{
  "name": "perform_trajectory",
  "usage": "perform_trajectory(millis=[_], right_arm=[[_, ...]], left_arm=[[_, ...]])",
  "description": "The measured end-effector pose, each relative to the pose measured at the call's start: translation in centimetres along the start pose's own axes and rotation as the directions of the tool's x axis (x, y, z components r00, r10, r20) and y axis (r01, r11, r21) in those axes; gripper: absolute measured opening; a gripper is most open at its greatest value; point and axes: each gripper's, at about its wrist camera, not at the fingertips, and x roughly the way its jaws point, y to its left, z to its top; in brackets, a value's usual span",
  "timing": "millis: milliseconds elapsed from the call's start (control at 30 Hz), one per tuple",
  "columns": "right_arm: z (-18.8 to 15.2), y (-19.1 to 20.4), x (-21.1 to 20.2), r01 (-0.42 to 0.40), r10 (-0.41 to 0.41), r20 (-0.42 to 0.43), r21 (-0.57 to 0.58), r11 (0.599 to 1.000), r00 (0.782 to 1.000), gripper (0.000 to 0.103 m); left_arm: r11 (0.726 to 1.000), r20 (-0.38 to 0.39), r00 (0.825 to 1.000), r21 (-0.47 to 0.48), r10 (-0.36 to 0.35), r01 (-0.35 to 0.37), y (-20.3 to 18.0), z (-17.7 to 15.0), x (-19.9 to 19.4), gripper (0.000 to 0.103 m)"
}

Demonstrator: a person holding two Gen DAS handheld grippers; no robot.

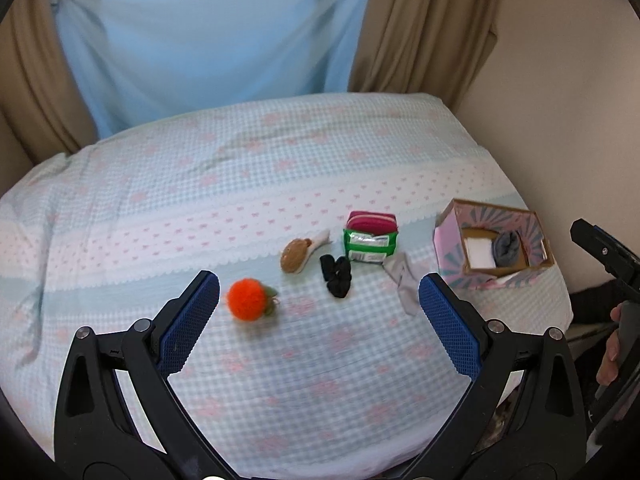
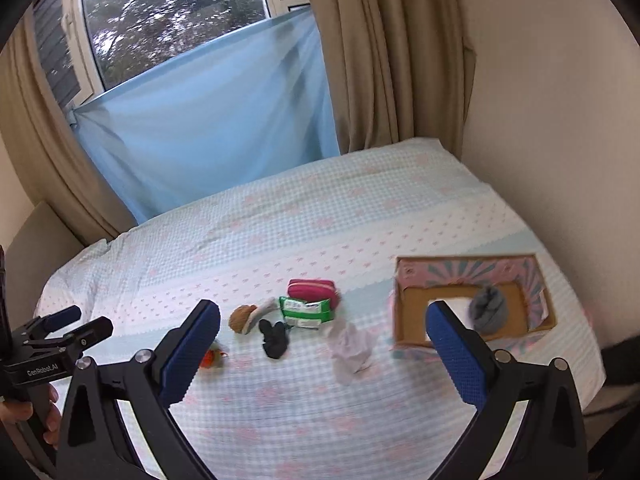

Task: Organize soft objects
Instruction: 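Withdraw both tools from the box back toward the remaining items, then grasp the brown plush bear with the left gripper while the right grasps the grey cloth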

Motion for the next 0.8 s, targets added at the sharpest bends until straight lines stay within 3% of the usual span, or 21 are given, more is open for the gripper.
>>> perform_trajectory(millis=[233,467,633,800], right_arm=[[-2.8,1.9,4.7,0.026,-0.024,-0.036,0.074,0.997,0.999,0.102],[-5.4,2.5,10.7,0.066,-0.057,-0.123,0.067,0.996,0.991,0.102],[-7.2,1.1,15.0,0.114,-0.089,-0.171,0.139,0.984,0.981,0.102],[-8.8,-0.3,19.7,0.186,-0.143,-0.222,0.187,0.965,0.964,0.102]], left_arm=[[0.998,-0.069,0.996,0.018,-0.061,0.063,4.1,1.0,6.2,0.099],[0.994,-0.175,0.979,-0.014,-0.107,0.106,6.8,1.8,14.4,0.099],[0.988,-0.279,0.948,-0.035,-0.155,0.151,7.8,2.0,20.6,0.098],[0.976,-0.378,0.903,-0.014,-0.205,0.216,7.9,2.1,27.7,0.092]])
